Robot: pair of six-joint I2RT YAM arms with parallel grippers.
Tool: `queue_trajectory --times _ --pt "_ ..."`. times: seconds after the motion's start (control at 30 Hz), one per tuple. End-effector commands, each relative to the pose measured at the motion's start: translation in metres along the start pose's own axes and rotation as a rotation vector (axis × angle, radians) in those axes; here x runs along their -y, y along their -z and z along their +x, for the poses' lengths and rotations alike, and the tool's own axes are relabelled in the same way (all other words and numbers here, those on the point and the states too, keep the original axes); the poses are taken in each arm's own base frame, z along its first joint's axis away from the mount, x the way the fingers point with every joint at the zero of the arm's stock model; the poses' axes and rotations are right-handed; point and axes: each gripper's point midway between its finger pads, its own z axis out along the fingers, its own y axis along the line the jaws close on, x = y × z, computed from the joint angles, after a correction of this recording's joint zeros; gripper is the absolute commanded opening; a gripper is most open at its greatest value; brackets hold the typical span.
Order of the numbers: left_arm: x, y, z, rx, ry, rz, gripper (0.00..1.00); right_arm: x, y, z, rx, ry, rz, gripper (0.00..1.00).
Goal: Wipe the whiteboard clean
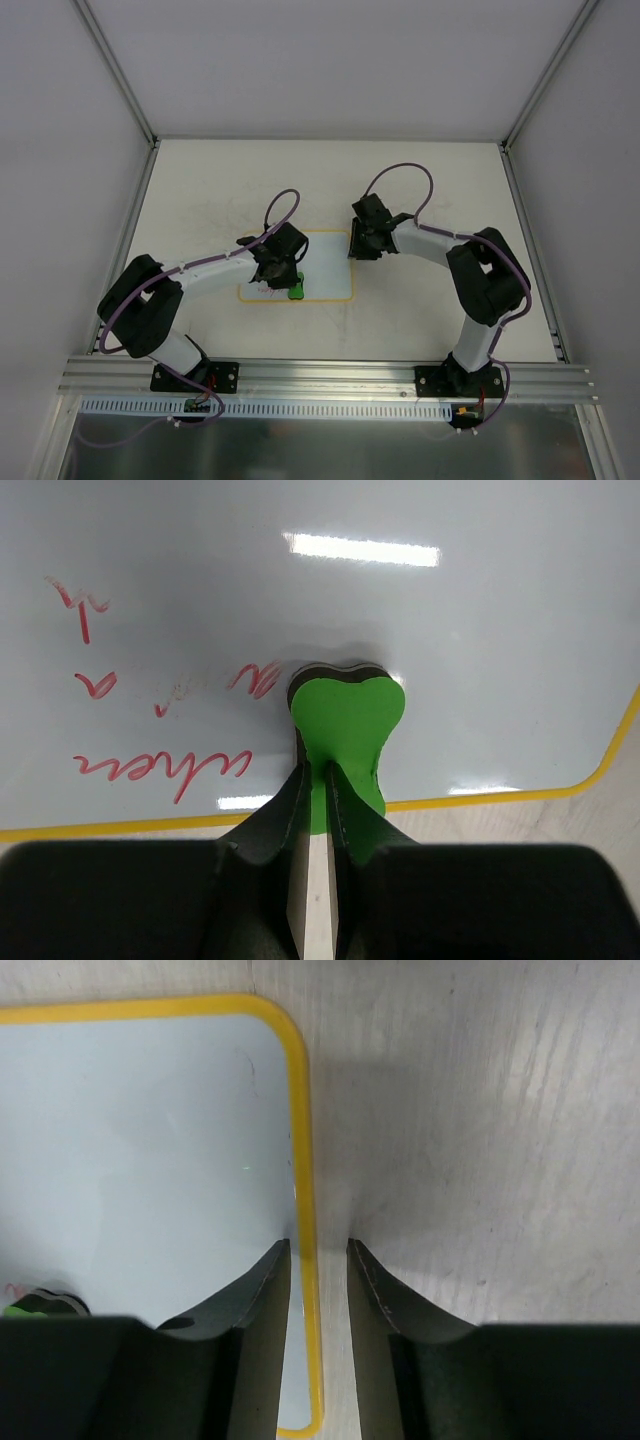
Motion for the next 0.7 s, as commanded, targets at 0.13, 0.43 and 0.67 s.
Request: queue_trajectory --times 0.13,0.43,0.67 --pt "-0.041 -0.007 0.025 -0.102 -0.077 -0.156 0.00 0.051 0.013 0.073 -0.198 0.061 0.218 0.34" --pt "-0.035 -0.008 0.022 -0.102 -0.083 -0.136 0.00 0.061 0.019 0.095 -0.285 0.063 0.279 0.20" --pt "-0.049 -0.004 0.021 -0.081 -0.073 -0.156 0.00 0.090 0.022 0.104 -0.334 -0.019 0.316 0.06"
